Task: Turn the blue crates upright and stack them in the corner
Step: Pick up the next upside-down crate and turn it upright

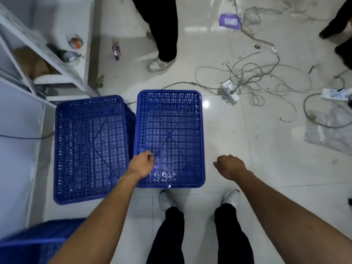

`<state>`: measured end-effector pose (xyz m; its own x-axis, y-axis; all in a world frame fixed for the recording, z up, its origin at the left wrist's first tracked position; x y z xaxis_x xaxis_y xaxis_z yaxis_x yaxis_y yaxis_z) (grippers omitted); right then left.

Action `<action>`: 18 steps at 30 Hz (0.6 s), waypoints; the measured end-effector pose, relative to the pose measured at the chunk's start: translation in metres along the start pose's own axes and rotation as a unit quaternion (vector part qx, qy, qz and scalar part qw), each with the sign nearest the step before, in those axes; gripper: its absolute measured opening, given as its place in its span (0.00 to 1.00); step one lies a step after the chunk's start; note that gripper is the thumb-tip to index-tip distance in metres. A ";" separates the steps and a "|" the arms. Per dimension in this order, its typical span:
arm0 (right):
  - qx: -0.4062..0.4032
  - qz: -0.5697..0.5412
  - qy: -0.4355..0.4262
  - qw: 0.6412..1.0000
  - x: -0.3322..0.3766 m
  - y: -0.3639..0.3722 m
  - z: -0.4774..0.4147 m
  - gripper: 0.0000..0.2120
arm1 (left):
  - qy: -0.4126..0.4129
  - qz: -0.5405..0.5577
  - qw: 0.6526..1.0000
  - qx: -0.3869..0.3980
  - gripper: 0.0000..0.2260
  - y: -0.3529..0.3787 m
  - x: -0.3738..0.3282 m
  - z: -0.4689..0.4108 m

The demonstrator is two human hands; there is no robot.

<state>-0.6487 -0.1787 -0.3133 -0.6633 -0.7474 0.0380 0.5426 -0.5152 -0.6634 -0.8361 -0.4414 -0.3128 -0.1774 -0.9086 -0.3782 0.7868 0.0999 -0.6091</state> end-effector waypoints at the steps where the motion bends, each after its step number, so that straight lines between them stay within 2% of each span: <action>1: 0.005 -0.005 0.001 1.000 -0.001 0.008 -0.023 0.22 | -0.005 -0.016 1.000 0.000 0.14 0.006 0.009 -0.020; 3: 0.007 -0.005 0.004 1.000 -0.005 0.030 -0.066 0.22 | -0.014 -0.075 0.997 0.009 0.15 0.025 0.027 -0.059; 6: 0.006 -0.010 0.011 1.000 -0.009 0.071 -0.123 0.22 | -0.016 -0.204 0.977 0.050 0.22 0.058 0.051 -0.112; 11: 0.034 -0.023 -0.001 0.999 -0.011 0.135 -0.190 0.22 | -0.071 -0.186 0.980 0.014 0.26 0.103 0.087 -0.171; 14: 0.014 -0.008 -0.018 1.000 -0.006 0.147 -0.216 0.23 | -0.058 -0.233 0.969 0.055 0.30 0.127 0.106 -0.190; 16: -0.014 -0.031 -0.015 0.999 -0.003 0.153 -0.233 0.23 | -0.032 -0.244 0.969 0.015 0.30 0.138 0.116 -0.198; 18: -0.037 -0.060 0.008 0.998 -0.001 0.158 -0.250 0.23 | -0.003 -0.251 0.965 -0.073 0.30 0.141 0.126 -0.201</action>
<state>-0.6912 -0.1545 -0.6044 -0.7294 -0.6755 0.1084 0.4206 -0.5677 -0.7076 -0.8663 -0.4601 -0.5869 -0.5112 -0.8595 -0.0053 0.5105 -0.2987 -0.8063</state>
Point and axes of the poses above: each hand's wrist, its own z-axis away from the middle knuckle, its own y-axis out of the palm, x = y × z, the point moved 2 cm from there along -z, towards the middle knuckle, and after that the axes turned 1 degree about y, right-handed, at the moved point
